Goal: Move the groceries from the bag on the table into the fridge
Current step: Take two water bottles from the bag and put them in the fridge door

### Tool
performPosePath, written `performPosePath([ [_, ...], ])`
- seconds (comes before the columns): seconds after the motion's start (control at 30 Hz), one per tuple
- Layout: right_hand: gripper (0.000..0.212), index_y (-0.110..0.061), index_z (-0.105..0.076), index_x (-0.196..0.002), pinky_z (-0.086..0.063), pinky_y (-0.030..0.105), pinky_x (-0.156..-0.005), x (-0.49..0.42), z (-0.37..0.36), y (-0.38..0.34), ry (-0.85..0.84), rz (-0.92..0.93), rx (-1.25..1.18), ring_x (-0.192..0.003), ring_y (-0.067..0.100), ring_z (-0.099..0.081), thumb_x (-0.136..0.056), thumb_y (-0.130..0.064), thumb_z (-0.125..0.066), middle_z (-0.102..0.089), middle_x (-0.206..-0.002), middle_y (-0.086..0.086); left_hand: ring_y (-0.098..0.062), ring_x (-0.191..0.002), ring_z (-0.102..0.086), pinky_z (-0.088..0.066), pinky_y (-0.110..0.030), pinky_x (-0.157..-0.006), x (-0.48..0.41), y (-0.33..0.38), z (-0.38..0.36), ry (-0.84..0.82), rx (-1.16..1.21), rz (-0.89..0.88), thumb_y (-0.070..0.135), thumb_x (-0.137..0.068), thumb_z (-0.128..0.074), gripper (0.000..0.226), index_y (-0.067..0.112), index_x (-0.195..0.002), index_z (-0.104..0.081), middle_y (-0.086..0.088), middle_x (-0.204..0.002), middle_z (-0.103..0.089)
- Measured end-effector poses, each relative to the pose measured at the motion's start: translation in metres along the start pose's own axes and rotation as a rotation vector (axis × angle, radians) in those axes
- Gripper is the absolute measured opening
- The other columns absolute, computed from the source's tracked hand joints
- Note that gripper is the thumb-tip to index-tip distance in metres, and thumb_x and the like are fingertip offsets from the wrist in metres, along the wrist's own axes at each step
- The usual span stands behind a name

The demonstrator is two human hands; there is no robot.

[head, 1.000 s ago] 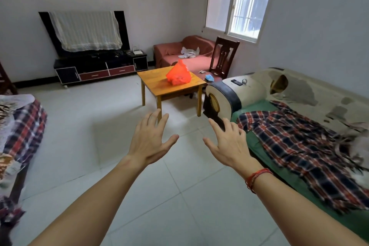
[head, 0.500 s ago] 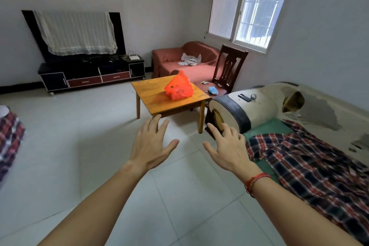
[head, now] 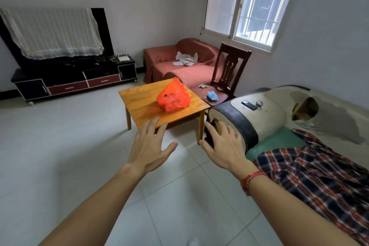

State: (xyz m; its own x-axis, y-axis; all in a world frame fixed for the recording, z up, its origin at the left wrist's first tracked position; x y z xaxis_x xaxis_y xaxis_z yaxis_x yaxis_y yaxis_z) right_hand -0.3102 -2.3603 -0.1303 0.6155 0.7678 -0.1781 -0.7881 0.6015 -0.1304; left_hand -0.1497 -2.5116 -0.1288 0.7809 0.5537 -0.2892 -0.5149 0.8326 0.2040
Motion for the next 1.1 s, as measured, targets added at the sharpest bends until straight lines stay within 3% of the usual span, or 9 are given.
performPosePath([
  [0.2,0.068,-0.037,-0.022,-0.156,-0.039,0.052,-0.106,-0.122,-0.038,0.043,-0.058,0.021,-0.030,-0.136,0.032,-0.037,-0.096,-0.062,-0.042,-0.035,-0.154,0.010,-0.029,-0.145,-0.024,-0.030,-0.049,-0.114,-0.111,-0.016,-0.051,-0.037,-0.016,0.046,0.072,-0.088,-0.034,0.079,0.024,-0.150,-0.033,-0.007,-0.157,-0.029],
  [0.43,0.068,-0.037,-0.017,-0.158,-0.037,0.053,-0.108,-0.250,-0.063,0.079,-0.122,0.064,-0.017,-0.139,0.033,-0.035,-0.098,-0.060,-0.040,-0.031,-0.156,0.011,-0.028,-0.145,-0.023,-0.033,-0.050,-0.112,-0.232,-0.031,-0.084,-0.073,-0.038,0.090,0.075,-0.084,-0.024,0.085,0.024,-0.150,-0.031,-0.005,-0.157,-0.028],
  [0.8,0.068,-0.038,-0.018,-0.158,-0.027,0.054,-0.115,-0.405,-0.116,0.078,-0.169,0.100,-0.026,-0.146,0.034,-0.028,-0.098,-0.061,-0.039,-0.027,-0.162,0.013,-0.031,-0.142,-0.027,-0.032,-0.047,-0.113,-0.374,-0.083,-0.143,-0.099,-0.075,0.114,0.075,-0.085,-0.023,0.084,0.022,-0.149,-0.034,-0.009,-0.156,-0.031],
  [1.1,0.070,-0.037,-0.022,-0.158,-0.029,0.053,-0.113,-0.556,-0.192,0.066,-0.216,0.093,0.056,-0.140,0.032,-0.037,-0.096,-0.062,-0.044,-0.035,-0.157,0.009,-0.032,-0.143,-0.025,-0.030,-0.048,-0.113,-0.503,-0.179,-0.224,-0.171,0.008,0.138,0.075,-0.081,-0.023,0.089,0.020,-0.150,-0.033,-0.010,-0.157,-0.029],
])
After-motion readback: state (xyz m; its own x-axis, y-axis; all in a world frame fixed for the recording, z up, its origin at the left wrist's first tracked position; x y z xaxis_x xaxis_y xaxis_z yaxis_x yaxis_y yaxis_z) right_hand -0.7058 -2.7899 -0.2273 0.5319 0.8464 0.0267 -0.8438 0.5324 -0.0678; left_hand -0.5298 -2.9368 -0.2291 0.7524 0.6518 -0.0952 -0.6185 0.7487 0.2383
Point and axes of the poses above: each hand's wrist, its own x-axis away from the middle knuckle, its own z-axis out of the back of the hand, y = z × x, the point moved 10 cm from there along -x, towards the middle knuckle
